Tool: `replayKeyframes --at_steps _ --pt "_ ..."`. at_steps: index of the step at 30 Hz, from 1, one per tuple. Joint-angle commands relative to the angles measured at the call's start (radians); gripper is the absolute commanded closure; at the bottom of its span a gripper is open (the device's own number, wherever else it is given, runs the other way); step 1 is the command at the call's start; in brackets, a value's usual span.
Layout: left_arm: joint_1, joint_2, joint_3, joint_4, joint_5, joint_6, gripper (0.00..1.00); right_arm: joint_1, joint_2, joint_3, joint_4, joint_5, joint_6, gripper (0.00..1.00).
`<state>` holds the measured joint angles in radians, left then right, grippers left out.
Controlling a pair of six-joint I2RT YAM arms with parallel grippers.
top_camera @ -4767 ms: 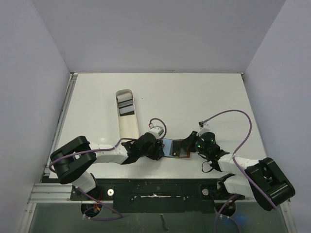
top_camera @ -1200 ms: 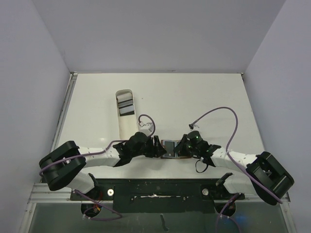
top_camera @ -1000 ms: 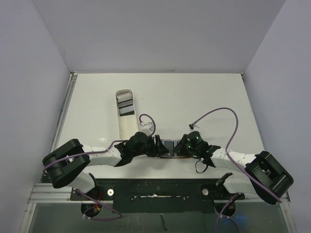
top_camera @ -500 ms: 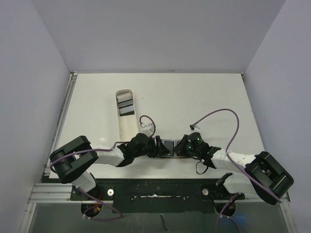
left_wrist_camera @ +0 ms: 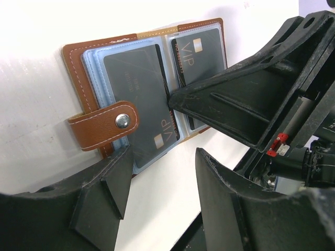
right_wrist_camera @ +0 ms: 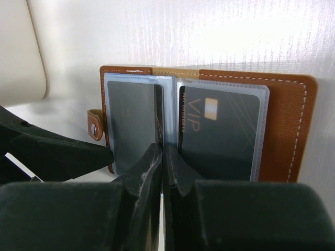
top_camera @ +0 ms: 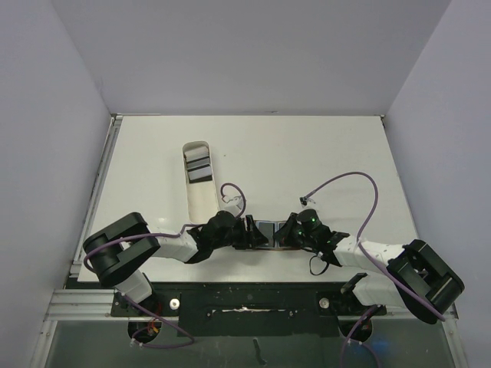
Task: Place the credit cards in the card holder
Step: Insert the credit card into the card holder.
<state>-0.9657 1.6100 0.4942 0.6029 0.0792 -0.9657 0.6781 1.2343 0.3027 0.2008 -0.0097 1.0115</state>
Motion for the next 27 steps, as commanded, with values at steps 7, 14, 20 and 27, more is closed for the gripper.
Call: replayKeyframes --at_steps 7,14,20,27 --pt "0.001 -0.018 -0.008 0.031 -0.033 -0.022 0.5 0.008 -0.003 -0.019 -0.036 0.02 -0.006 0.98" --pt "0.001 -0.031 -0.002 -0.007 -0.043 -0.028 0.51 0.009 -0.002 -0.015 -0.041 0.022 -0.01 0.99" --pt "0.001 -0.038 0.004 -0.029 -0.054 -0.027 0.51 0.01 -0.002 -0.013 -0.04 0.023 -0.011 0.99" --pt "-0.001 -0.022 -0.001 0.017 -0.033 -0.031 0.51 0.01 -0.002 -0.014 -0.036 0.02 -0.012 0.99"
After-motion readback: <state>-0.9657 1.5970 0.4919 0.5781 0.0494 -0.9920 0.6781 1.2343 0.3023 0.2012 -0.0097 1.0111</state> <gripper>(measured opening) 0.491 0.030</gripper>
